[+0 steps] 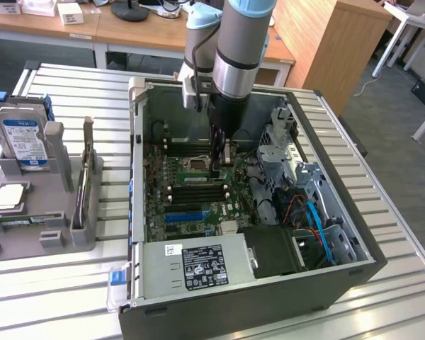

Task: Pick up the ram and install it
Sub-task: 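Insert the ram into the slot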

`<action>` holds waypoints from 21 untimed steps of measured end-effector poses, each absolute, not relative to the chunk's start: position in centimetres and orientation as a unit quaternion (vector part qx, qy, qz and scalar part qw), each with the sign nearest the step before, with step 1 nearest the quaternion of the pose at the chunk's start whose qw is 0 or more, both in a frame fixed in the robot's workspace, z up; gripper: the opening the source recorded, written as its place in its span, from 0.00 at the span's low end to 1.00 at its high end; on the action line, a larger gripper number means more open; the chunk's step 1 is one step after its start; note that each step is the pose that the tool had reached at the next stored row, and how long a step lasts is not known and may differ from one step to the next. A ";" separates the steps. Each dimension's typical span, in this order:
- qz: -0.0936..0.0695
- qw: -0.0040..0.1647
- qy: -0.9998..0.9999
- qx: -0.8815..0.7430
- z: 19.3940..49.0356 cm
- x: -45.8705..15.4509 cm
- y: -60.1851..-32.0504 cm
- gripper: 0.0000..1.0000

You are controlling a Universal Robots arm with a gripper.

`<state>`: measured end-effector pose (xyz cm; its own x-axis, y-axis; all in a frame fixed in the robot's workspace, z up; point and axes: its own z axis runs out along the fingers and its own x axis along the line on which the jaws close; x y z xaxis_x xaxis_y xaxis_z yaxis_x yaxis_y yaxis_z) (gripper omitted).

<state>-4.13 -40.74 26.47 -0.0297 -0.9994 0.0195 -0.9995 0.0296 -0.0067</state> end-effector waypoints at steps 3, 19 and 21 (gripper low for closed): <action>0.009 0.005 -0.717 0.696 26.4 -4.1 -40.7 0.12; 0.011 0.003 -0.717 0.697 25.9 -4.2 -40.5 0.12; 0.011 0.003 -0.717 0.696 25.9 -4.2 -40.5 0.12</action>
